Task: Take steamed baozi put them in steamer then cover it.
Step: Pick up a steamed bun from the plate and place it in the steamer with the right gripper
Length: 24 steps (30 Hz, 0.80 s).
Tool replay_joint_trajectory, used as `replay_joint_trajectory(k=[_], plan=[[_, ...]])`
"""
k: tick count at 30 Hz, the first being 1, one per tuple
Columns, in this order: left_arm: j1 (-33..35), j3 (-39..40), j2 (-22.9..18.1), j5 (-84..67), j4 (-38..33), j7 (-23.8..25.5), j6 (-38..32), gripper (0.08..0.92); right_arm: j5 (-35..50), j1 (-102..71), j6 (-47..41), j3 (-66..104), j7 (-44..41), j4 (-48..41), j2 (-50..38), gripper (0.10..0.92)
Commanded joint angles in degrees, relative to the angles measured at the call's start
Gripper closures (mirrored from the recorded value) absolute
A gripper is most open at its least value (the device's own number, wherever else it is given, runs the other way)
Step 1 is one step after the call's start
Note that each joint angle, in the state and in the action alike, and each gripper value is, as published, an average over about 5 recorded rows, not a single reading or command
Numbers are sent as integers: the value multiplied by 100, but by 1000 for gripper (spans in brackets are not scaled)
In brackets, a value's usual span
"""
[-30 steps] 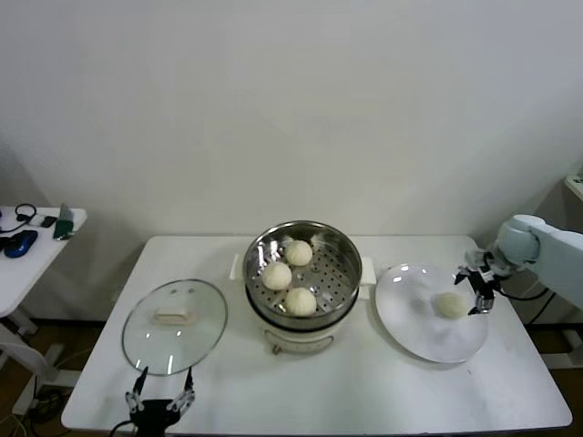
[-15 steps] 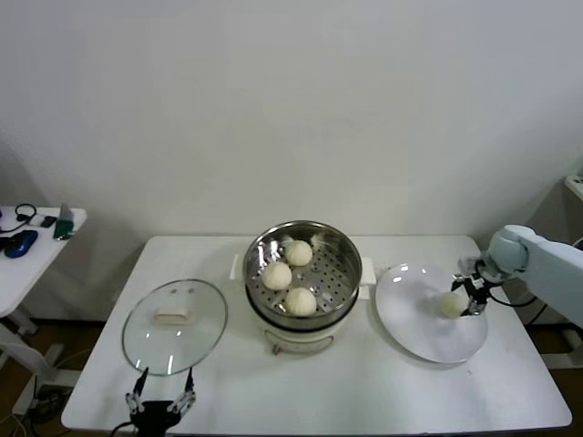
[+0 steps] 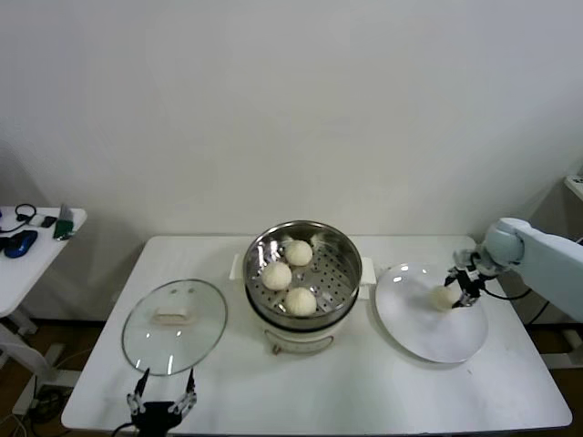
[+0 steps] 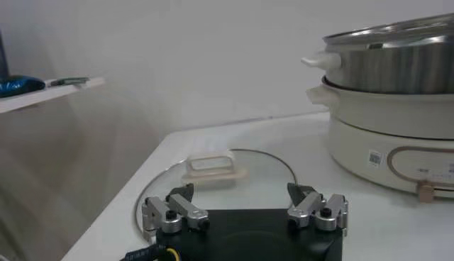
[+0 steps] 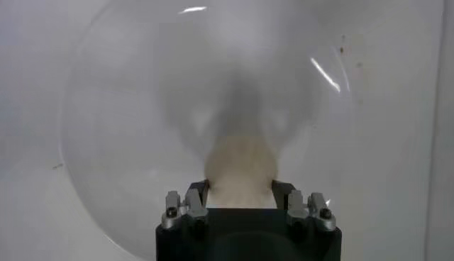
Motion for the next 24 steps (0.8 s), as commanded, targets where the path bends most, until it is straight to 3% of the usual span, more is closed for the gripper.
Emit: replay_joint_trajectory(k=[1,8,13,18,24], plan=[[-6,5,18,-6,-21,0,9,177,1717,2664,-50,-1995,-209,801,122,406],[-5,-5,67,-58,-145,29,77,177,3237,5116,-595,-3386,-270,2041,868,402],[-30,-16,86,-96,-225,50,120,177,4169,5690,-1105,-3501,-43,2819,1494,398],[-52,-27,102,-151,-223,49,121,177,4366,5170,-1528,-3135,455,3234,1937,397],[-86,-40,115,-174,-221,54,130,177,3980,4130,-1757,-3054,925,3212,2337,398]])
